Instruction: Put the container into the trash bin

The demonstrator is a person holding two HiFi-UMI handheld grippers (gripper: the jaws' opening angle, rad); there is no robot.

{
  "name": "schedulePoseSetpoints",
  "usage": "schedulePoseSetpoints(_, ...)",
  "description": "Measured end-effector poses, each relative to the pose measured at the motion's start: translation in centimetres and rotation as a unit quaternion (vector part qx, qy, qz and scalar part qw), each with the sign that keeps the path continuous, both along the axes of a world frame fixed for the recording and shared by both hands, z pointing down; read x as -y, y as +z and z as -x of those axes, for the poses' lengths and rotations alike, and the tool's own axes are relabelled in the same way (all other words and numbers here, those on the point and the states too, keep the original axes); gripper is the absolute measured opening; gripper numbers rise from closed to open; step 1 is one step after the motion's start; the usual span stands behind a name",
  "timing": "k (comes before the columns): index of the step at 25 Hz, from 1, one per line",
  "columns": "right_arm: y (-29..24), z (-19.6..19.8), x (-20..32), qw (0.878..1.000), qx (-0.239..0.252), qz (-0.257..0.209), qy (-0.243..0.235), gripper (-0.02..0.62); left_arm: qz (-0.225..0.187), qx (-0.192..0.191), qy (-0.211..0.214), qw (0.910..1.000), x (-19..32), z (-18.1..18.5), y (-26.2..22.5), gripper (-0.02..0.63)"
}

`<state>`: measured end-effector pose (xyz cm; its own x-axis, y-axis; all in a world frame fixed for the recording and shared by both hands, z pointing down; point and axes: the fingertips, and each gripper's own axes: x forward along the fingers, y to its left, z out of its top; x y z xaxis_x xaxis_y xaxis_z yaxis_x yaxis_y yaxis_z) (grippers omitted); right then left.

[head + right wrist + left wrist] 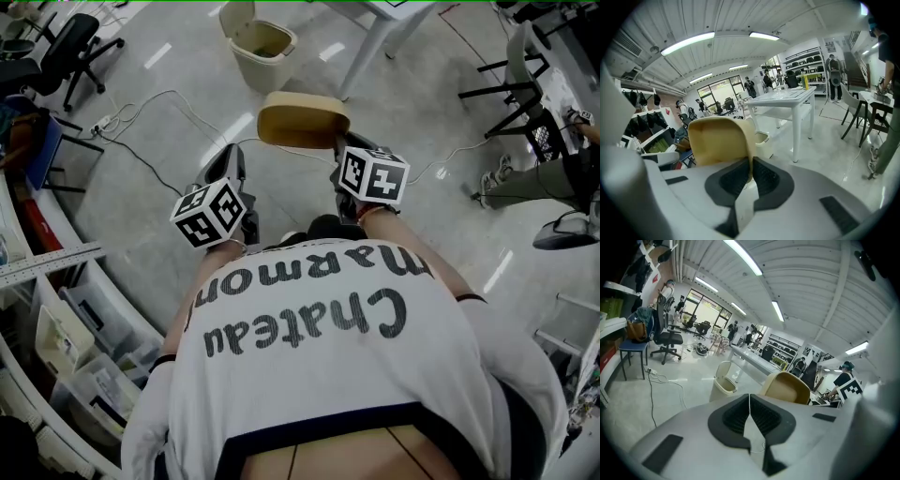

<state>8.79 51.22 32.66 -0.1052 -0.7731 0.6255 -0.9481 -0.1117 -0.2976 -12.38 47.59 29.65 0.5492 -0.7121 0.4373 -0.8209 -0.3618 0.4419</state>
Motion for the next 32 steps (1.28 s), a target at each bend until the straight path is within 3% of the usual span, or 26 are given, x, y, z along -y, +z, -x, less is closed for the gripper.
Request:
schedulePoseSetpoints(5, 1.1, 0.0, 0.4, 1.000, -0.005, 0.024, -0.003, 0.040, 0.011, -0.021, -0.001, 0.9997, 1.1, -0.2, 0.9, 0.025)
schedulePoseSetpoints(14, 4.0, -0.5, 4.4, 0.998, 0.022, 0.060, 0.004, 0.040, 0.043, -0.009, -0.013, 0.9990, 4.5, 0.1, 3.5, 0.025)
schedulePoseSetpoints(20, 4.8, -1.7, 10.6, 0.997, 0.022, 0.077, -0.019, 0.040, 0.047, 0.006, -0.043, 0.9980, 10.4, -0.1, 3.8, 0.025)
schedulePoseSetpoints(32, 4.0, -8.0, 25.5, 0.995, 0.023, 0.077, -0.052, 0.040, 0.049, 0.000, -0.069, 0.9964, 23.7, -6.5, 3.5, 0.025)
